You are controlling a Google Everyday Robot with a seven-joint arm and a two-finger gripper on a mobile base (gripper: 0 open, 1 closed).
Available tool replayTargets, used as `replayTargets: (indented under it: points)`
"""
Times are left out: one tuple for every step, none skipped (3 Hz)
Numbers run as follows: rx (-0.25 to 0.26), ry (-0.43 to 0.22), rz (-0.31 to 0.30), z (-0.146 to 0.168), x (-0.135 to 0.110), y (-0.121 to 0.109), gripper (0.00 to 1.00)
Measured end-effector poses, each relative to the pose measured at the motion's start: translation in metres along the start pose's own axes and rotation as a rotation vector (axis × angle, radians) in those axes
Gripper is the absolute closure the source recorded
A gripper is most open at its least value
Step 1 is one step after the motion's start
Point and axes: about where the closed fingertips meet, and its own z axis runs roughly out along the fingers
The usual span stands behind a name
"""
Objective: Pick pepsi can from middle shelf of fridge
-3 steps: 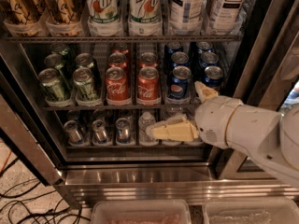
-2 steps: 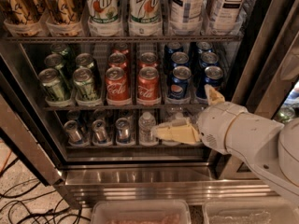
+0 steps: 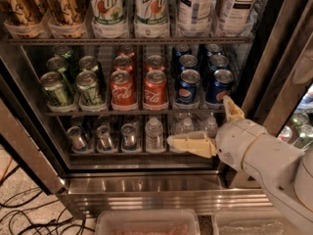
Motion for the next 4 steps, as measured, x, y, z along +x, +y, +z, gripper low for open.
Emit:
replayTargets:
  points:
    - [-0.005, -0.079, 0.049, 0.003, 0.021, -0.001, 0.0]
    - [-0.004, -0.079, 0.049, 0.003, 0.021, -0.001, 0.0]
    - [0.025, -0.098, 0.092, 0.01, 0.031, -0.001, 0.0]
    - [0.083, -0.142, 0.096, 0.018, 0.04, 0.001, 0.0]
